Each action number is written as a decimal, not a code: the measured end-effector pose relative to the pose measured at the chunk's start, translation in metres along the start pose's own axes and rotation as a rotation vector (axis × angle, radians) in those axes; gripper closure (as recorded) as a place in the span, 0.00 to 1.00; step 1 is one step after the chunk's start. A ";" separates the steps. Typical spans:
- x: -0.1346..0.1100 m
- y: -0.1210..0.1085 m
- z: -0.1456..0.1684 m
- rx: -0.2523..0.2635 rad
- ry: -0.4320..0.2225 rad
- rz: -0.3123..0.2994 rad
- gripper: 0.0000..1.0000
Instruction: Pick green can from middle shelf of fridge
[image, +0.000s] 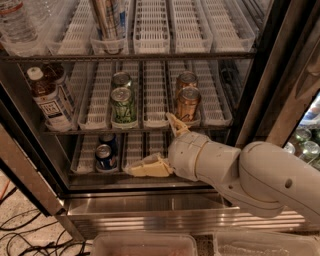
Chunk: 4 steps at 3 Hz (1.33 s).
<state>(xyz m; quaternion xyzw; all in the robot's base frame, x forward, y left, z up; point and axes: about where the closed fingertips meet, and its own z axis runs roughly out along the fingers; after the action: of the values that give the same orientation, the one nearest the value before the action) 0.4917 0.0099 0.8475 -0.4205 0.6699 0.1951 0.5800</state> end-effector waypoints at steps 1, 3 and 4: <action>0.002 -0.012 0.004 0.019 -0.065 0.011 0.00; 0.002 -0.033 0.022 0.045 -0.111 0.031 0.00; 0.000 -0.038 0.038 0.084 -0.104 0.054 0.00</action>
Offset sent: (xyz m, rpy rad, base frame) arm 0.0433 -0.0107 -0.0007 0.1290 -0.0697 -0.0044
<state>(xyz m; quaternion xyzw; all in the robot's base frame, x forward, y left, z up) 0.5446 0.0167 0.8464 -0.3668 0.6575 0.2040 0.6257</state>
